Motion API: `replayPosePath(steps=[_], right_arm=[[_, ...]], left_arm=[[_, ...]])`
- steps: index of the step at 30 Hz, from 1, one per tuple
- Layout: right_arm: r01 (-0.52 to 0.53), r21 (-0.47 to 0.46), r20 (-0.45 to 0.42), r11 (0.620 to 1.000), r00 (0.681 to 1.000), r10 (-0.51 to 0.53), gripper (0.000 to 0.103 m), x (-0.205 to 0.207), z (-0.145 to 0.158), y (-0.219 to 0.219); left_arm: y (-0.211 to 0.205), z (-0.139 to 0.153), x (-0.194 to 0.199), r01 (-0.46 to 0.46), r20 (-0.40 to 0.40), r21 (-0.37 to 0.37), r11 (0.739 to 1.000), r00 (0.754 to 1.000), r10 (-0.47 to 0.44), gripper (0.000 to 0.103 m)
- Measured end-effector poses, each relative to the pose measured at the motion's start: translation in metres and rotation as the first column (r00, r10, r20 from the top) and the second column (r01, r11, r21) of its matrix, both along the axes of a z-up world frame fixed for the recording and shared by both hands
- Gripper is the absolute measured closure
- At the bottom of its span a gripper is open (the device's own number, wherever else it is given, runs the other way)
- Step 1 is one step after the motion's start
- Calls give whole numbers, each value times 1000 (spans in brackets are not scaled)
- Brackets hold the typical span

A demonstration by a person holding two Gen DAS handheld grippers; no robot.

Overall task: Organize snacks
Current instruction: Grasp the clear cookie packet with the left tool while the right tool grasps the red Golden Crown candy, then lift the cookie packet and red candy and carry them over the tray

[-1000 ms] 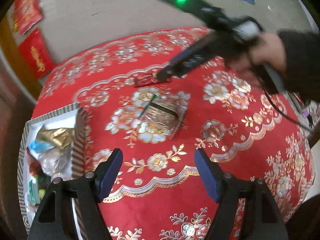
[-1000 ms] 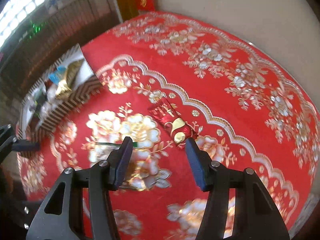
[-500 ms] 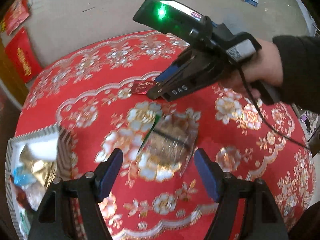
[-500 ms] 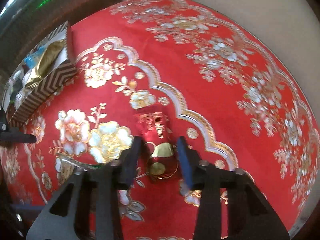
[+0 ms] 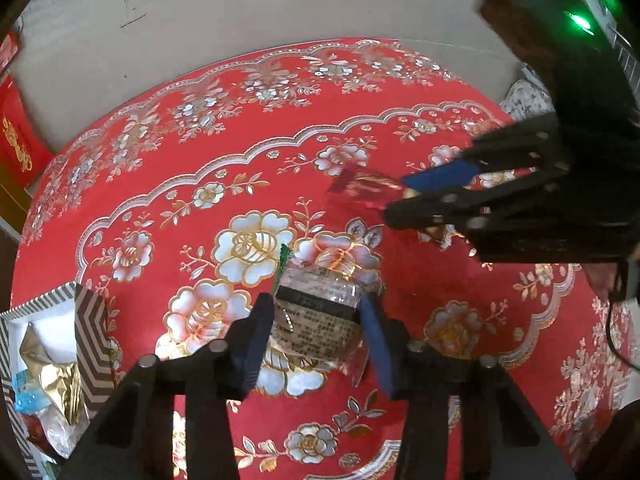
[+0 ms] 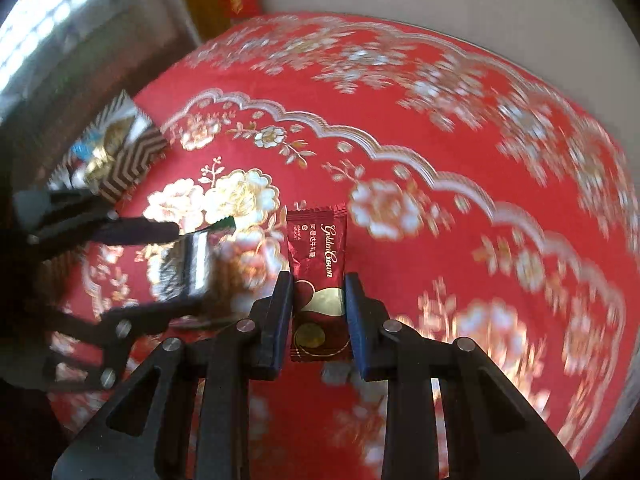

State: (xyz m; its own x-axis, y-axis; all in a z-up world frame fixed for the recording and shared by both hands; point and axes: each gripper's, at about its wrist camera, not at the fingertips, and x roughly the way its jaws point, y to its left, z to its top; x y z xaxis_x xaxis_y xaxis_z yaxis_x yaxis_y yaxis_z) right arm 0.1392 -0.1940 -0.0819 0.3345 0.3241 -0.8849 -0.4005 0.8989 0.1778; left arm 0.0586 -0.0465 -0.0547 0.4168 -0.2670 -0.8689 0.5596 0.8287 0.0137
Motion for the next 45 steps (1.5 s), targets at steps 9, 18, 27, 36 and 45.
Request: replayPosePath(steps=[9, 18, 27, 36, 45], right_arm=[[116, 43, 30, 992, 993, -118, 78, -46, 21, -11], [169, 43, 31, 985, 985, -170, 78, -86, 31, -21], [222, 31, 41, 975, 974, -223, 78, -126, 42, -38], [281, 34, 81, 959, 956, -282, 78, -142, 60, -56], [284, 16, 95, 959, 954, -284, 78, -149, 65, -51]], left_arm=[[6, 11, -27, -38, -17, 4, 999, 999, 38, 98], [-12, 22, -30, -63, 47, 11, 998, 997, 62, 15], [-41, -2, -10, -20, 41, 122, 992, 999, 15, 13], [-40, -24, -8, -19, -30, 124, 992, 999, 23, 29], [-39, -23, -18, -38, -54, 85, 996, 998, 43, 49]])
